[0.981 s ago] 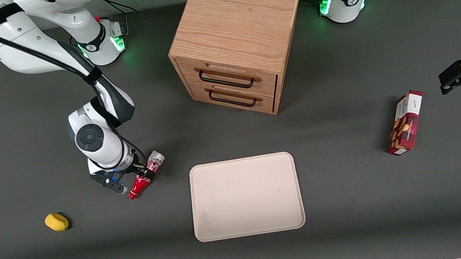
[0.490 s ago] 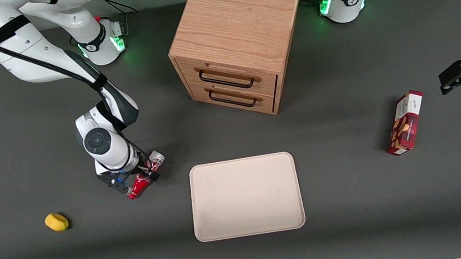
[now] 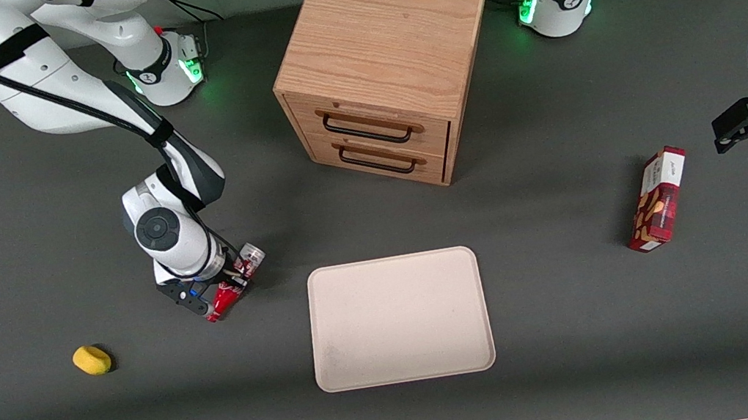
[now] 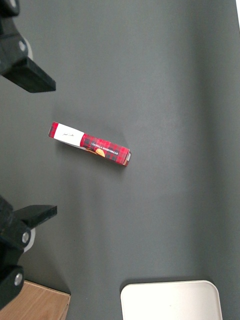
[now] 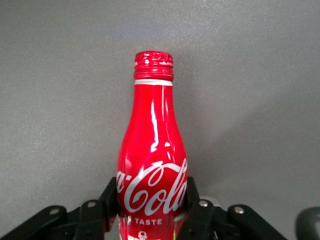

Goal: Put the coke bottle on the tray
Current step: 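Close the right gripper around the bottle's body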

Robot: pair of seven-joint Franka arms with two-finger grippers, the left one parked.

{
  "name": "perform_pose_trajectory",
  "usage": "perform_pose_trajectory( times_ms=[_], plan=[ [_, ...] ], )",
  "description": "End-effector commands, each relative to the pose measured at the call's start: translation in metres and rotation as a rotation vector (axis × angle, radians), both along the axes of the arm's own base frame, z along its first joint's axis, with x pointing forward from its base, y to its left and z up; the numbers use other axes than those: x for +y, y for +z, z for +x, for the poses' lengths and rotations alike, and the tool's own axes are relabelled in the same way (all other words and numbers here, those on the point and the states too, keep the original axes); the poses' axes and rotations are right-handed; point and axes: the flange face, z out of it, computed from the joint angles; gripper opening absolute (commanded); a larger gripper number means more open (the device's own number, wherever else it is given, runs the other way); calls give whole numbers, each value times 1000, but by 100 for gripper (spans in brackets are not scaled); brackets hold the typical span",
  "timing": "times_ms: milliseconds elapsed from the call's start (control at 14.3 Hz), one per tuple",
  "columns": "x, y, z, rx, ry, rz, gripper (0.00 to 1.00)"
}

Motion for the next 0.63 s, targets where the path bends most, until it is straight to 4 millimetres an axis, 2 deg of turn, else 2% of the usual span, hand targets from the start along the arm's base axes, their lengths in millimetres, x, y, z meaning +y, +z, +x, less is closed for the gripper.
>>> perform_pose_trajectory(
  times_ms=[0,140,280,420,561],
  plan=[
    [4,2,6,-20,-9,-9,0],
    [4,5,7,-20,-8,-11,0],
    [0,24,10,-19,-3,-33,0],
    [-1,62,21,15,-20,-75,0],
    [9,109,31,45,-41,-61,0]
  ],
)
